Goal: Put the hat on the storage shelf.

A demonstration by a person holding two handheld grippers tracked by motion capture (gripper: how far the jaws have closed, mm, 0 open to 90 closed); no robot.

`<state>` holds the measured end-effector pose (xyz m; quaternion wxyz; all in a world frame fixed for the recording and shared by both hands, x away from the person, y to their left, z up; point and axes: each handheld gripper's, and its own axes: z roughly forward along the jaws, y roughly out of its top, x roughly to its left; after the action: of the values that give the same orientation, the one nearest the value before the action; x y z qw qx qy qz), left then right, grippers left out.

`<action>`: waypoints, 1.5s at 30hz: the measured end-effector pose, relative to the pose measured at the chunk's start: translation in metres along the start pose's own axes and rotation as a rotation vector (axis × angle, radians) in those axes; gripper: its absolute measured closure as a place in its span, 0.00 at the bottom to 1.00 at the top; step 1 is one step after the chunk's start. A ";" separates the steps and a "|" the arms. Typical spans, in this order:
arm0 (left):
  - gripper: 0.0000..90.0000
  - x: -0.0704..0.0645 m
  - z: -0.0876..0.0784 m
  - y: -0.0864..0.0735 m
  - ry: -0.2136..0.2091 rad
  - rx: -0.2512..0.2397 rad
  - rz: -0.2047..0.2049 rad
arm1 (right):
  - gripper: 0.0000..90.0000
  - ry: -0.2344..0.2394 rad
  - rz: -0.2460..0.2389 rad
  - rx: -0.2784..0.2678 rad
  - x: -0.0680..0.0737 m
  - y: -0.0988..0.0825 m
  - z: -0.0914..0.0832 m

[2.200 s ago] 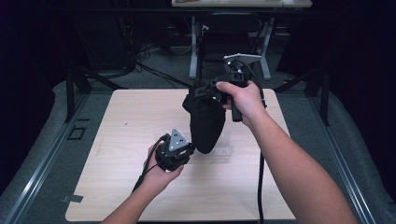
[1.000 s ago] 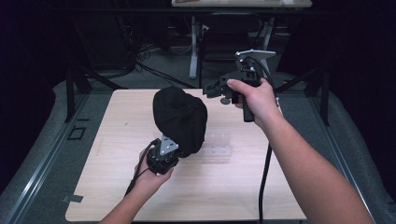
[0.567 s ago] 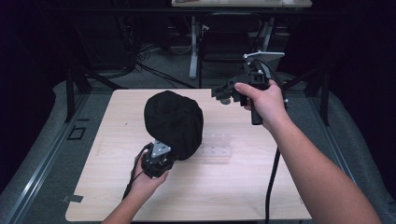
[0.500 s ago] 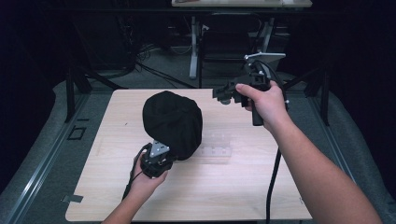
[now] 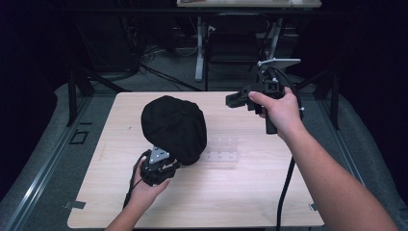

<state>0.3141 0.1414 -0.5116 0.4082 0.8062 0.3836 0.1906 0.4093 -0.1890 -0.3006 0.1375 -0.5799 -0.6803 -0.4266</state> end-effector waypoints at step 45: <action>0.49 0.046 -0.033 -0.069 0.090 0.011 -0.195 | 0.66 -0.379 -0.173 -0.044 -0.031 -0.057 -0.007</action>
<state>0.2906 0.2196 -0.5476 0.4026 0.7579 0.4792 0.1839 0.3645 -0.2131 -0.3418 -0.0430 -0.5921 -0.7318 -0.3349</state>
